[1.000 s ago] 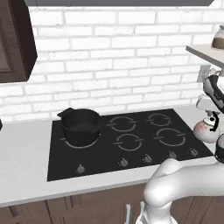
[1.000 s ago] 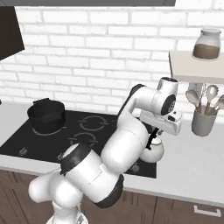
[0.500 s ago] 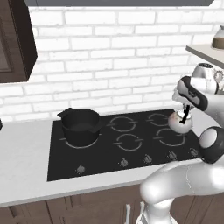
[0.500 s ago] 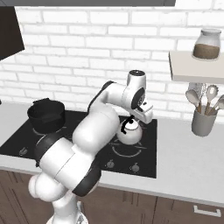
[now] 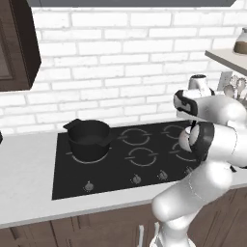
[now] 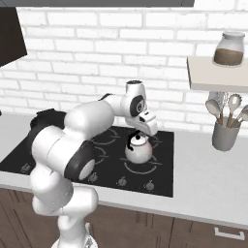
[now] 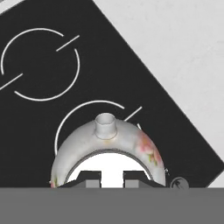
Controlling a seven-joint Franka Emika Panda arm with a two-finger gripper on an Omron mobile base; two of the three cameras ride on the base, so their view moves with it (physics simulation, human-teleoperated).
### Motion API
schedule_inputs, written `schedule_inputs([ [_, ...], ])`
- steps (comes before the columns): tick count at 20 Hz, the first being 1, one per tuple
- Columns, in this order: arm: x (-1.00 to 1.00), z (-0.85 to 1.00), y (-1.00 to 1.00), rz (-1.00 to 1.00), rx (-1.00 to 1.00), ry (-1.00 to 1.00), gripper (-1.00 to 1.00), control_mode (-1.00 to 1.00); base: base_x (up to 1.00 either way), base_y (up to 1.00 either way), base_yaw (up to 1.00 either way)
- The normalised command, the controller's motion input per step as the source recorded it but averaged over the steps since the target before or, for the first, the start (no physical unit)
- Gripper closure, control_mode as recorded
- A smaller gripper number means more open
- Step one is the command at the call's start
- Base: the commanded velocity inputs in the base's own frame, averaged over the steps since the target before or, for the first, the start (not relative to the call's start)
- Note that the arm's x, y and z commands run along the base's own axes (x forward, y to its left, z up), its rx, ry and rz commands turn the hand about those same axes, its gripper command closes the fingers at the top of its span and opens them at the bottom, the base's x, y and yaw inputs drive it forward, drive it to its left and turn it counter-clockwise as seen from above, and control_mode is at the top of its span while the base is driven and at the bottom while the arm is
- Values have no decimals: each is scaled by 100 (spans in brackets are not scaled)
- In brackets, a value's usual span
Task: Pick the kettle from the counter and place it on a stove burner. Then turn the burner on.
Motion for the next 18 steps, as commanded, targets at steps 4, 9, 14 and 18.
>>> schedule_inputs([
  [4,25,0,-6,0,2,24,100,-100,0,0,0],
  [9,0,-22,0,0,4,1,100,-100,0,0,0],
  [14,0,-51,0,0,2,0,100,-100,0,0,0],
  [18,0,-45,0,0,0,0,100,-100,0,0,0],
])
